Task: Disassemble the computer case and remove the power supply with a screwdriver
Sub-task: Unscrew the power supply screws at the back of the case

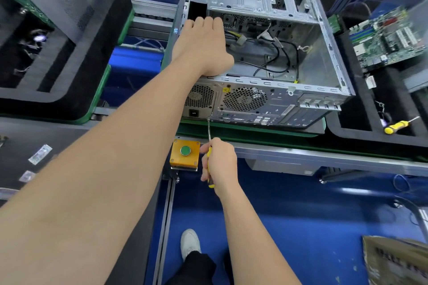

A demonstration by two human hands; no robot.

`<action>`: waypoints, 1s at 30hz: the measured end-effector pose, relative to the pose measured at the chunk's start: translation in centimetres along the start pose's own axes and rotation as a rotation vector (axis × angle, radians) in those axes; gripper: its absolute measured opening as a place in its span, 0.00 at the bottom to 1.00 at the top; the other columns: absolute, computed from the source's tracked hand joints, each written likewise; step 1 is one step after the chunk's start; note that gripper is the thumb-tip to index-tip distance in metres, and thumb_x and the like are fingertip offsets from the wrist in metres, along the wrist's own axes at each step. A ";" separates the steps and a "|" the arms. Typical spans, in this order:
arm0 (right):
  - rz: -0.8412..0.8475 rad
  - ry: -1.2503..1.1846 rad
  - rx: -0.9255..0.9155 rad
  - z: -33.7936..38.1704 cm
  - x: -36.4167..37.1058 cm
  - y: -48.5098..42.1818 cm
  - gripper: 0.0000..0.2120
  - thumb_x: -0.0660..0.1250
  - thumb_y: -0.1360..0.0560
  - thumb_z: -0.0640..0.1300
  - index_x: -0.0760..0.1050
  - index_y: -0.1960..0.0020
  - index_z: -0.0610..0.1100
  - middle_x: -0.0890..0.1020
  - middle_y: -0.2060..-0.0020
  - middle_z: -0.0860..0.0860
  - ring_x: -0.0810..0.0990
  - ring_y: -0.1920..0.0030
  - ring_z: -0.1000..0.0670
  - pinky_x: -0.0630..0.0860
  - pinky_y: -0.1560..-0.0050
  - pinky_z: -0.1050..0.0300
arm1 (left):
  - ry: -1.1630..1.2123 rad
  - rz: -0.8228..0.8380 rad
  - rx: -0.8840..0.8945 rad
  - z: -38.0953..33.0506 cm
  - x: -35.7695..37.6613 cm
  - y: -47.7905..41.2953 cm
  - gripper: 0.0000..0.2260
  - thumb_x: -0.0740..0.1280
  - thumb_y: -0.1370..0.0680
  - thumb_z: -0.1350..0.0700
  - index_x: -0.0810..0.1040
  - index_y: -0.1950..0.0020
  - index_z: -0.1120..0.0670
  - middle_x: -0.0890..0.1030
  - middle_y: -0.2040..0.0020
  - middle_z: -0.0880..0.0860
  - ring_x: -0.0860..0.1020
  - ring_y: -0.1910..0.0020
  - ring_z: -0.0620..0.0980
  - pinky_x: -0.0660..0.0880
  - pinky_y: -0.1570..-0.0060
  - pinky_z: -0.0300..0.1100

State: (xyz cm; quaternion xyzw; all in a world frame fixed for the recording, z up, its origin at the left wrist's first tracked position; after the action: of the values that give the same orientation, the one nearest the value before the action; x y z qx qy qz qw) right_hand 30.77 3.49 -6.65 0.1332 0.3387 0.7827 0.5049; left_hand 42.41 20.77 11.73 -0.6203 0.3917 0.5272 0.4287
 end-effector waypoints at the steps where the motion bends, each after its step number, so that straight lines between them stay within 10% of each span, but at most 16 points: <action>1: 0.098 -0.124 0.047 -0.1 0.3 0.3 0.08 0.59 0.22 0.39 0.76 0.55 0.42 0.74 0.69 0.45 0.69 0.76 0.47 0.68 0.73 0.57 | 0.008 -0.003 0.002 0.0 0.0 0.0 0.23 0.61 0.26 0.48 0.67 0.36 0.58 0.73 0.38 0.59 0.69 0.39 0.60 0.63 0.37 0.54; 9: 0.556 -0.593 0.175 -0.8 0.9 1.0 0.11 0.61 0.13 0.51 0.75 0.51 0.47 0.75 0.65 0.49 0.71 0.76 0.52 0.82 0.63 0.52 | -0.011 -0.017 0.011 -0.1 0.2 -0.1 0.23 0.62 0.25 0.47 0.68 0.35 0.58 0.73 0.38 0.59 0.70 0.39 0.60 0.65 0.36 0.54; 17: 0.743 -1.091 0.343 -0.4 2.7 1.8 0.13 0.62 0.16 0.48 0.81 0.48 0.41 0.66 0.77 0.52 0.58 0.83 0.56 0.57 0.82 0.64 | -0.042 -0.008 0.017 0.0 0.5 -0.3 0.23 0.62 0.25 0.47 0.67 0.36 0.59 0.72 0.39 0.60 0.69 0.40 0.60 0.64 0.39 0.55; 30: -0.199 0.677 -0.428 2.8 -0.6 0.8 0.13 0.52 0.12 0.50 0.68 0.53 0.48 0.76 0.64 0.48 0.74 0.68 0.46 0.68 0.69 0.55 | -0.053 -0.022 0.009 -0.1 0.5 -0.3 0.23 0.60 0.26 0.47 0.67 0.36 0.59 0.72 0.39 0.60 0.69 0.40 0.61 0.63 0.38 0.55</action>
State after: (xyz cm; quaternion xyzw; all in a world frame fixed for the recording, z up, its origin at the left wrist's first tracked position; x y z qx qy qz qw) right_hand 31.99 3.88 -3.97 -0.2735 0.3263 0.7823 0.4546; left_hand 42.78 20.76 11.31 -0.6085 0.3758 0.5371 0.4473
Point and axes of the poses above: each hand's wrist, its own y-axis away from the middle knuckle, its own x-axis out of the palm, z = x × y, the point moved 7 cm from there along -y, towards the middle knuckle
